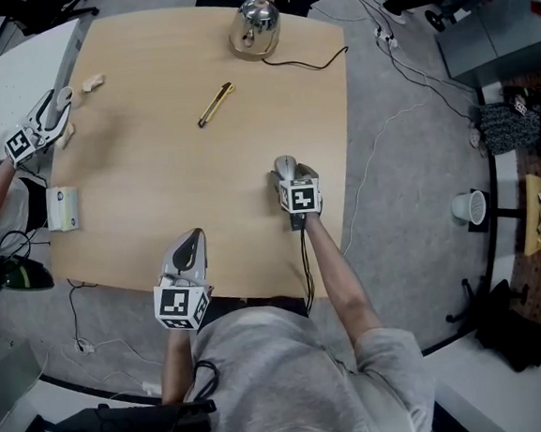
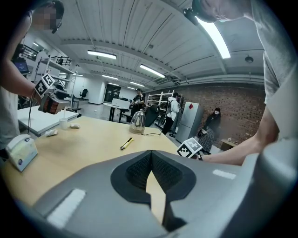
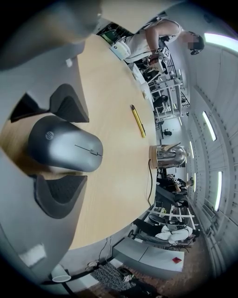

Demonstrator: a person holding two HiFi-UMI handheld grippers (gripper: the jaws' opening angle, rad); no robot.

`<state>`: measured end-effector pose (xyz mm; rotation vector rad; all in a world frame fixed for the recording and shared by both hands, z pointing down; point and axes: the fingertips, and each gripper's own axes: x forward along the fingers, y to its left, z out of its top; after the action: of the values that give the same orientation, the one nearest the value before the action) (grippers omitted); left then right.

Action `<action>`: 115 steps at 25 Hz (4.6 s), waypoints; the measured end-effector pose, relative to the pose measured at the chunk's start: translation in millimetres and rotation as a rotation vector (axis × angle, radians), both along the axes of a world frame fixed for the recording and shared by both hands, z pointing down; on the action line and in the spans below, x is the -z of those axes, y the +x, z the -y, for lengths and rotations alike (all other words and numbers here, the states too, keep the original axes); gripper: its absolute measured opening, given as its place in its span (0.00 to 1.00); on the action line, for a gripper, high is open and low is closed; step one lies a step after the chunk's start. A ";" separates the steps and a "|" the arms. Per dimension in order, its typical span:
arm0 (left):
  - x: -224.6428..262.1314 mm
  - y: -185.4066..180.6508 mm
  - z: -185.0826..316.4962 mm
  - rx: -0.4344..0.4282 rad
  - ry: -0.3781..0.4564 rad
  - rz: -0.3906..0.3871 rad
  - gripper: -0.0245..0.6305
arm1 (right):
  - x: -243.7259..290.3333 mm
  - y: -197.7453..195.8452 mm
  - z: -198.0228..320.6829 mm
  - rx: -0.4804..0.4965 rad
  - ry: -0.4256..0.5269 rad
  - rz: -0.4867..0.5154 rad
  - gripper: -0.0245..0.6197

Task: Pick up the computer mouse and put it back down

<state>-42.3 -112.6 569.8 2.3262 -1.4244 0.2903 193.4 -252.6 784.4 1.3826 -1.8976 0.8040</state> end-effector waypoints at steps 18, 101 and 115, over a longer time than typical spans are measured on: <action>0.0 0.0 -1.6 0.002 0.002 -0.002 0.07 | -0.9 -0.5 -1.0 -0.020 -0.026 -0.011 0.53; 69.2 48.2 1.0 -0.194 0.194 -0.044 0.07 | 245.9 5.6 -166.3 -0.222 0.523 0.196 0.50; 67.3 56.7 -8.3 -0.231 0.207 -0.010 0.07 | 250.6 10.1 -182.4 -0.215 0.540 0.192 0.50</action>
<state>14.5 -104.4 502.6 2.6617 -1.2326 0.2026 203.4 -70.3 533.8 1.9167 -2.2478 0.5538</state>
